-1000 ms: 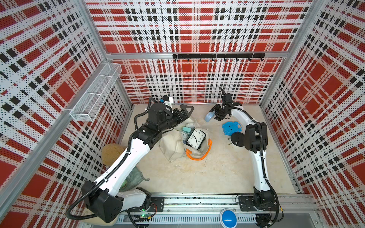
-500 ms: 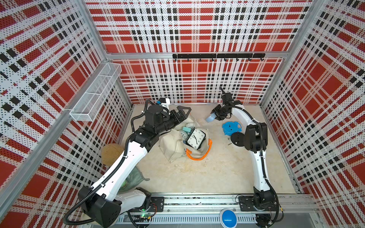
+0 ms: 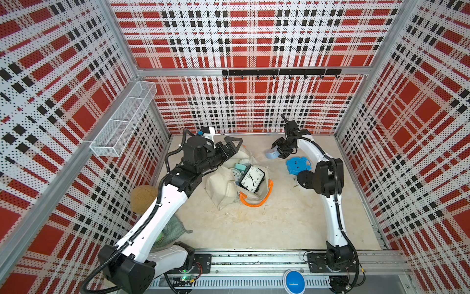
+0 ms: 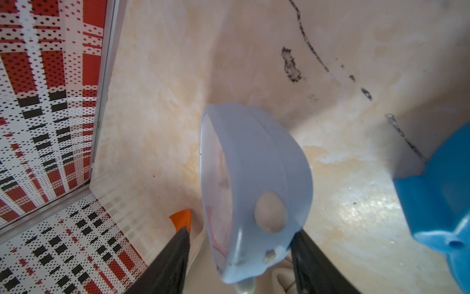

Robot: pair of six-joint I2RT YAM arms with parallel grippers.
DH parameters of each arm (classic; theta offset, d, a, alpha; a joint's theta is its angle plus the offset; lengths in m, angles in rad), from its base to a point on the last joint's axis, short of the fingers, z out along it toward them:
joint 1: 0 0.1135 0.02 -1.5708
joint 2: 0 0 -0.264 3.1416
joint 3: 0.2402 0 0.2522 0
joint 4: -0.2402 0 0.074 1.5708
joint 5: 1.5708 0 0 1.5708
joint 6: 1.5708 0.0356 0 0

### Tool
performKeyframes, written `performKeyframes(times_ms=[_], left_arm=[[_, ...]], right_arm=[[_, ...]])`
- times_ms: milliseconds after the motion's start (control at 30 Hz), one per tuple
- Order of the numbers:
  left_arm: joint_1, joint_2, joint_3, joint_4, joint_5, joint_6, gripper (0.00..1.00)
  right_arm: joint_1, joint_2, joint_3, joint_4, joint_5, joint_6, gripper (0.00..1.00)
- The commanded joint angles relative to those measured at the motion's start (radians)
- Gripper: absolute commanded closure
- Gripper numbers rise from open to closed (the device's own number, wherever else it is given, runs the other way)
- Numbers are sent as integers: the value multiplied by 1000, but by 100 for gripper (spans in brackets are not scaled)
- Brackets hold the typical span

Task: Take the alarm clock out of the canvas bag
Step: Place the alarm at the center of the board.

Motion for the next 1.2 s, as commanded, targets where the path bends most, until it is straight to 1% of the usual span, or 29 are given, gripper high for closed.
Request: performKeyframes(times_ms=[0,133,300,467,567,700,800,900,967,1033,1167], left_arm=[[10,-24,-8,-17,-7,-4,1],[10,-31,5,-101,-53,18,1],[10,-38,29,-187,-97,53,1],[6,-30,50,-241,-73,75,1],[-13,-26,62,-261,-51,88,1],[-82,-3,98,-298,-42,105,0],[-149,31,130,-338,-53,115,0],[-197,64,123,-344,-56,110,1],[-206,91,96,-342,-70,108,2],[-203,121,59,-316,-74,103,4],[-193,193,18,-268,-85,105,8]], right_arm=[[5,-8,17,-3,14,-15,33],[11,-52,-50,42,11,-23,30],[24,-98,-91,65,14,-25,29],[38,-179,-158,106,20,-24,29],[53,-278,-228,159,39,-45,29],[76,-496,-387,300,37,-135,29],[90,-663,-517,352,-19,-234,29],[117,-801,-627,277,-35,-346,29],[153,-864,-679,201,-10,-417,28],[199,-906,-720,135,33,-471,25],[269,-949,-819,138,87,-480,23]])
